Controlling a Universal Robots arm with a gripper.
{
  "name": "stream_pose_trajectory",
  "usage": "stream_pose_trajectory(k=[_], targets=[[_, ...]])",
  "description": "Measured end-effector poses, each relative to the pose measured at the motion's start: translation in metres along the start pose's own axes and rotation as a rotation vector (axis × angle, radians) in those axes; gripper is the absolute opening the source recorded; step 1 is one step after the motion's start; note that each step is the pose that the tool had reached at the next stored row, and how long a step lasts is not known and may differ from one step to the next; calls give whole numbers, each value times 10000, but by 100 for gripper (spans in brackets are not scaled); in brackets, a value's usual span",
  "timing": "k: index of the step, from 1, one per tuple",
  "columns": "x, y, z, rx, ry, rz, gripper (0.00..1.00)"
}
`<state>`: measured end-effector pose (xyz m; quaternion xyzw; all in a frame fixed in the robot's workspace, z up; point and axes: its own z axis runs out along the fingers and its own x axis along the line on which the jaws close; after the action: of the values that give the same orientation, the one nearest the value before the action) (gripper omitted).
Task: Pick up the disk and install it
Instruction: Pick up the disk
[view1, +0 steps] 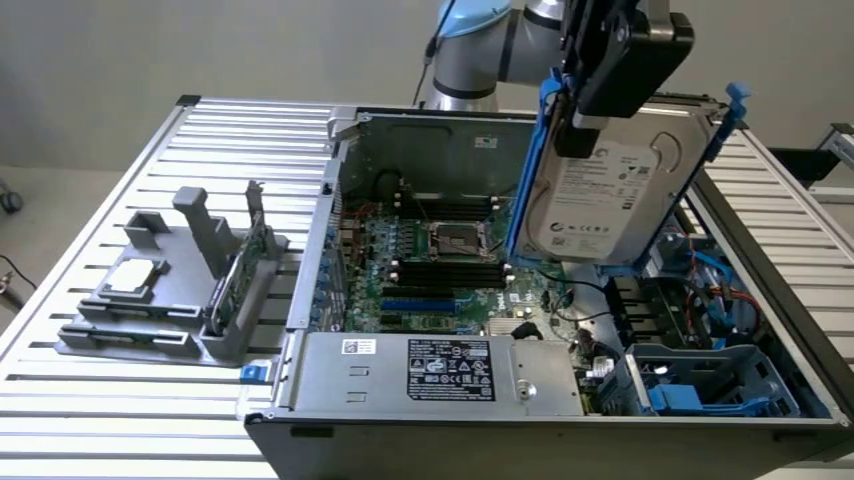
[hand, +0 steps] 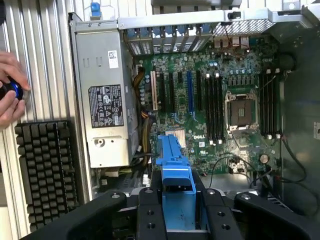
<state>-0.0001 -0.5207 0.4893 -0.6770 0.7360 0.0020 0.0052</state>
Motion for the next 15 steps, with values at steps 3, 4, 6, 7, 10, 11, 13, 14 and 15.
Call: stream_pose_trajectory(k=[3,4,6,7,10,11,13,14,15], targets=[[71,-89,22,0,-1,-1,33],[96,-120,30,0,-1,-1,33],[143,-178,44,0,0,0,33],[166,-207,52,0,-1,-1,33],[239,-298,73,0,0,0,33],[263,-327,81,1,-1,-1,33],[310,-386,95,1,0,-1,33],[333,-416,103,1,0,-1,33],[357,-443,110,1,0,0,33]])
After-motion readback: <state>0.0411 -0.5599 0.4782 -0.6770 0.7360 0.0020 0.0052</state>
